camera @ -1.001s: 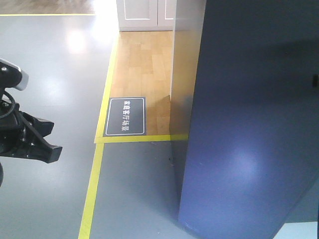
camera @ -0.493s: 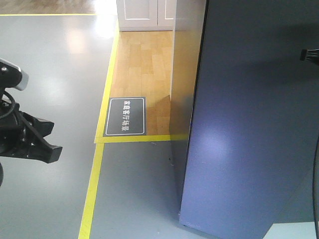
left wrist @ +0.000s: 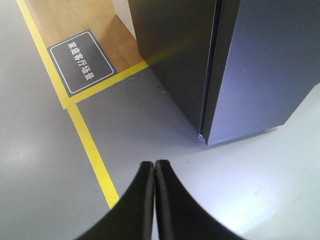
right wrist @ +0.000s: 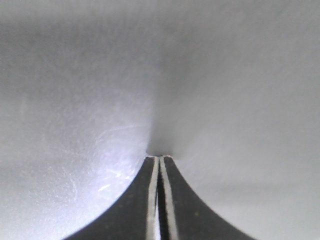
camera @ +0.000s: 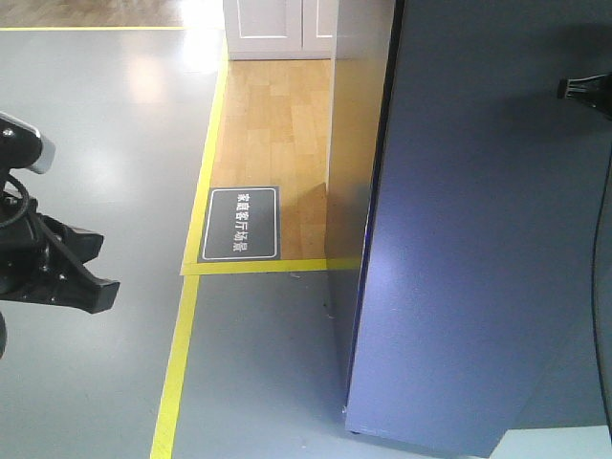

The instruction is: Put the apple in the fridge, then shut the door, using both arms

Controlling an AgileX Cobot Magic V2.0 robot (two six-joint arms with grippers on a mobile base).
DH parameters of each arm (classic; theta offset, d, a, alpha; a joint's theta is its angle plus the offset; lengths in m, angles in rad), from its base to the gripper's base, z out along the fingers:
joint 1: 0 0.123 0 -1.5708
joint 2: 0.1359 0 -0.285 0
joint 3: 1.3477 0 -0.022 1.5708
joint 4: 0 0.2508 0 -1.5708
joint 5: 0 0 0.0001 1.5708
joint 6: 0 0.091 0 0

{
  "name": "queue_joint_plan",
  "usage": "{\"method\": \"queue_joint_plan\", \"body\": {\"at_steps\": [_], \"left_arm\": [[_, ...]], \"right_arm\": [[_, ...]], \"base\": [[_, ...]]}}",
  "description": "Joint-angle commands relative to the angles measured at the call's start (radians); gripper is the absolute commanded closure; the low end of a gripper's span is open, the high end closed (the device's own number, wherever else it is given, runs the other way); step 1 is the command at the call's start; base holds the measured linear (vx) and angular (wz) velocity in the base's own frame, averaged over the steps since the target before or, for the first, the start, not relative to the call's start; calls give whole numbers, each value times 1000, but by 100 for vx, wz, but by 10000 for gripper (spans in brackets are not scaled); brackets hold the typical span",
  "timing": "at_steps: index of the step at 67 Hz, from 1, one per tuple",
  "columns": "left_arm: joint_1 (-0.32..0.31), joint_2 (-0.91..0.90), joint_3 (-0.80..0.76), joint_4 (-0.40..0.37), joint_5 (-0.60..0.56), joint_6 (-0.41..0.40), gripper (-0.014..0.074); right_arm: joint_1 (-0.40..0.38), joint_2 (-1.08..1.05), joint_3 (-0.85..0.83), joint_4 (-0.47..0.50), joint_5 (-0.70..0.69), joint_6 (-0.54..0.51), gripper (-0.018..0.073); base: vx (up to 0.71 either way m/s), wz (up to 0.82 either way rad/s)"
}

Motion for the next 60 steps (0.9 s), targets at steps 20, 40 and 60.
{"method": "queue_joint_plan", "body": {"at_steps": [20,40,60], "left_arm": [[3,-19,-25,0,-57,-12,603],[3,-19,-25,0,-57,-12,603],[3,-19,-25,0,-57,-12,603]], "right_arm": [[-6,168,-273,-1,-80,-15,562],[-6,143,-265,2,24,-16,562],[78,-46,25,-29,-25,-79,562]], "base": [[0,0],[0,0],[0,0]]}}
